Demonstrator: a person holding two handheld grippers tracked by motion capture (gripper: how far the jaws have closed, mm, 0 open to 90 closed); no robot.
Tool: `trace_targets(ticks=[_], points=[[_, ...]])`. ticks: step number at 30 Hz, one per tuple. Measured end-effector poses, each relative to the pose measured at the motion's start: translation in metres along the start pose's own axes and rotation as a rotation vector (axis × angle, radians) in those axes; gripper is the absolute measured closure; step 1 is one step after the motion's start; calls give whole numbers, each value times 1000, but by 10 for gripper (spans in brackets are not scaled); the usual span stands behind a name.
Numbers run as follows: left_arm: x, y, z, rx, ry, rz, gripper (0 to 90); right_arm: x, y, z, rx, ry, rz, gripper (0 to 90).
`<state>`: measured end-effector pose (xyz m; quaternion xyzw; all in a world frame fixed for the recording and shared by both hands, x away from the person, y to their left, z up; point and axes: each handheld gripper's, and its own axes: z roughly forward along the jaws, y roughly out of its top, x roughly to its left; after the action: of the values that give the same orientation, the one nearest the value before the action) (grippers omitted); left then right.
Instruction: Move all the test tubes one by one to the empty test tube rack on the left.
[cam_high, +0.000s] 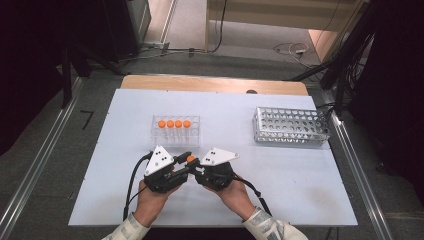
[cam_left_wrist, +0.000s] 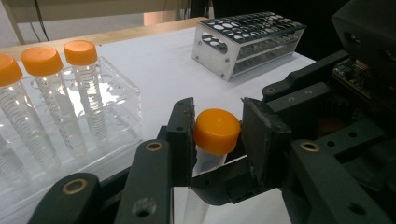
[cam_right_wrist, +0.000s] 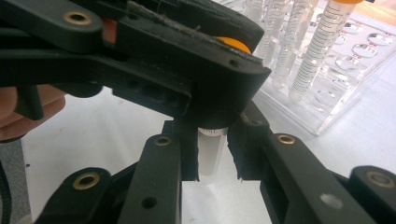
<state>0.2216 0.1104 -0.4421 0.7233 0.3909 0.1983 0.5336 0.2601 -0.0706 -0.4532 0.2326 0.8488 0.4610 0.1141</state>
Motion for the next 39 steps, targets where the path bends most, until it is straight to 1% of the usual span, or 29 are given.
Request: trace_targets(ticks=[6, 17, 25, 32, 33, 37, 39], points=[[0, 0, 1, 10, 8, -4, 669, 0, 0, 0, -2, 7, 4, 721], [-2, 0, 1, 13, 23, -16, 682, 0, 0, 0, -1, 6, 6, 721], [-2, 0, 0, 14, 24, -14, 695, 1, 0, -1, -1, 8, 6, 719], [-2, 1, -1, 11, 23, -22, 697, 1, 0, -1, -5, 8, 5, 713], [-2, 1, -1, 11, 24, -22, 697, 1, 0, -1, -4, 7, 3, 703], [-1, 1, -2, 7, 25, -24, 697, 2, -1, -1, 8, 14, 7, 534], [0, 2, -3, 4, 26, -28, 697, 1, -1, -1, 9, 17, 8, 436]])
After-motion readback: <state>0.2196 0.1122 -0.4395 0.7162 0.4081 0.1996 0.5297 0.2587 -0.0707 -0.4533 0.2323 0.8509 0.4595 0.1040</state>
